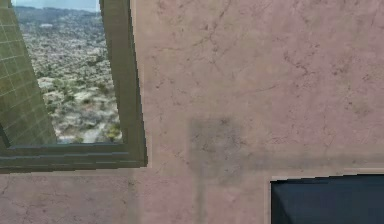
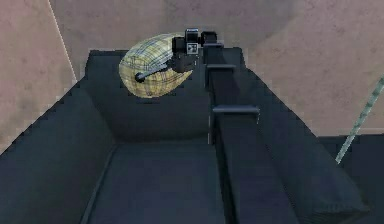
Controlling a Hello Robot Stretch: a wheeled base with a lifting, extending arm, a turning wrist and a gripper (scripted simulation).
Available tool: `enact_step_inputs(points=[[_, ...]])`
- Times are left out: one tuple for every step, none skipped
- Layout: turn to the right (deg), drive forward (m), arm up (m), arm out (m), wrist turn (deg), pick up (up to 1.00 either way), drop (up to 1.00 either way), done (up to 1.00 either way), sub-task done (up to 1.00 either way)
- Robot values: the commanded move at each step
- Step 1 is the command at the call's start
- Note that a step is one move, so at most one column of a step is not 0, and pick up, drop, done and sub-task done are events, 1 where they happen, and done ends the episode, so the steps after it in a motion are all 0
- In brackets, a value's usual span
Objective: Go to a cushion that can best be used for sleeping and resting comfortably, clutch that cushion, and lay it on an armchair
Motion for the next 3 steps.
enact_step_inputs(points=[[0.0, 0.00, 0.00, 0.00, 33.0, 0.00, 0.00, 0.00, 0.00], [0.0, 0.00, -0.22, 0.00, 0.0, 0.00, 0.00, 0.00, 0.00], [0.0, 0.00, -0.32, 0.00, 0.0, 0.00, 0.00, 0.00, 0.00]])
